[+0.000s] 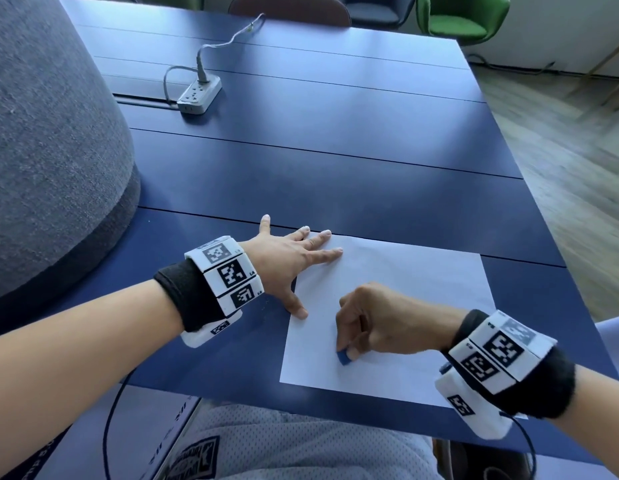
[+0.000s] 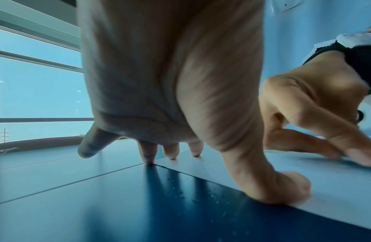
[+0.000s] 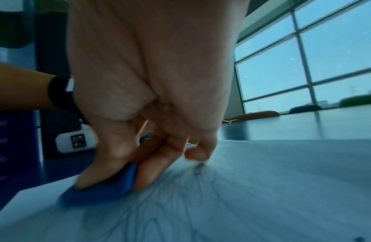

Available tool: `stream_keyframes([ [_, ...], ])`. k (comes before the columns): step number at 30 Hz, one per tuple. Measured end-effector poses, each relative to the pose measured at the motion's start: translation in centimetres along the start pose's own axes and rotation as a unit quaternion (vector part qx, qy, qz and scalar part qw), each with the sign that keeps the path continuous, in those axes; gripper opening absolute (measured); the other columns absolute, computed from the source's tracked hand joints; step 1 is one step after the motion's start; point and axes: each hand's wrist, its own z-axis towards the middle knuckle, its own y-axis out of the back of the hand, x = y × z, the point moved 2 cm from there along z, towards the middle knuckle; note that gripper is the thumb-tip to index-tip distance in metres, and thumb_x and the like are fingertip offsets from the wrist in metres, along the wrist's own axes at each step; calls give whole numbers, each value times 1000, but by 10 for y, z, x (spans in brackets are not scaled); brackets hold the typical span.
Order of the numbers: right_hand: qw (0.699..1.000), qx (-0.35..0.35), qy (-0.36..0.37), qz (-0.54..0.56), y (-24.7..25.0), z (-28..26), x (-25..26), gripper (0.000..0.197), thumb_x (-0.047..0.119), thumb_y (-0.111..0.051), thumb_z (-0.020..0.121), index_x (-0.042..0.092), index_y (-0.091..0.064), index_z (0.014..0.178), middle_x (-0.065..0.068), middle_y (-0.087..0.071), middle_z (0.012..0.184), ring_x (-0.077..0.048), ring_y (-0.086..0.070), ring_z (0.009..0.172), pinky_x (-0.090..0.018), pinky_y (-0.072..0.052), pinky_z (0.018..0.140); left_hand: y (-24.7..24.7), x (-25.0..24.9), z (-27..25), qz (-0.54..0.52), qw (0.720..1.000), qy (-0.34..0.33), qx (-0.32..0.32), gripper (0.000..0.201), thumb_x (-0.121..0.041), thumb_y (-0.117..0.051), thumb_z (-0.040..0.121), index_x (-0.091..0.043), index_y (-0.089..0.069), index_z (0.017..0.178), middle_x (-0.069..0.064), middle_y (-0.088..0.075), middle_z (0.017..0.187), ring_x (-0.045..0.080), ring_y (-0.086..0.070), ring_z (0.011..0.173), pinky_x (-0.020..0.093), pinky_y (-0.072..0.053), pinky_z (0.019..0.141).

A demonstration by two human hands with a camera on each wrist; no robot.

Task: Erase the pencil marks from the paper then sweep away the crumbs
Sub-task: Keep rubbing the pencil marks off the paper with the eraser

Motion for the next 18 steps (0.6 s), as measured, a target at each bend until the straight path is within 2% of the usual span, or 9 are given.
stream_keyframes([
  [2,999,39,-8,-4,0,-3,1,16,5,-75,73,19,-76,81,-3,-70,77,-7,-59,63,-17,-47,61,1,0,-1,3,1000,-1,1,117,-68,-70,72,-44,12,152,-10,21,161,18,12,150,79,0,103],
  [3,1000,26,-11,-4,3,-1,0,16,4,-75,73,18,-76,81,-1,-70,75,-5,-59,62,-17,-47,60,1,0,-1,6,1000,-1,3,117,-68,-70,72,-44,11,152,-10,21,161,18,12,150,79,-1,103],
  [7,991,-120,-49,16,31,21,-17,15,8,-76,73,22,-77,77,14,-59,51,-3,-51,50,-19,-41,52,2,0,0,4,1000,0,4,119,-69,-70,71,-43,12,153,-10,21,161,17,12,150,79,0,104],
  [10,962,-245,-103,57,50,35,-36,12,14,-77,73,26,-74,73,12,-62,54,-3,-54,51,-21,-42,58,1,0,0,3,1000,4,0,122,-69,-70,71,-36,13,154,-12,20,161,16,12,150,78,0,105],
  [12,947,-288,-123,64,51,36,-40,10,17,-77,74,26,-73,74,9,-64,59,-4,-55,52,-20,-41,59,1,1,-1,1,1000,7,-3,125,-70,-69,70,-31,14,154,-13,21,161,14,12,150,77,1,106],
  [13,951,-278,-119,71,48,34,-39,9,16,-77,75,24,-74,75,9,-63,59,-4,-54,51,-19,-41,57,2,1,-1,0,1000,7,-3,126,-71,-69,70,-30,14,155,-14,21,161,14,12,150,77,1,106],
  [16,978,-164,-96,84,41,31,-29,9,9,-75,76,18,-76,78,9,-61,54,-1,-50,47,-14,-39,50,1,2,-2,1,1000,8,-2,126,-72,-68,70,-29,14,155,-14,21,161,13,12,150,76,1,106],
  [17,980,-156,-99,74,44,32,-29,10,9,-75,76,19,-76,78,9,-62,54,0,-51,47,-14,-40,51,2,2,-3,2,1000,7,-3,125,-72,-68,70,-29,13,155,-14,21,161,13,12,150,76,1,106],
  [18,976,-179,-105,63,50,36,-32,10,11,-76,75,20,-76,78,9,-63,55,-1,-52,48,-15,-41,53,2,1,-3,3,1000,6,-4,125,-72,-68,70,-30,13,155,-14,20,161,13,12,150,76,1,106],
])
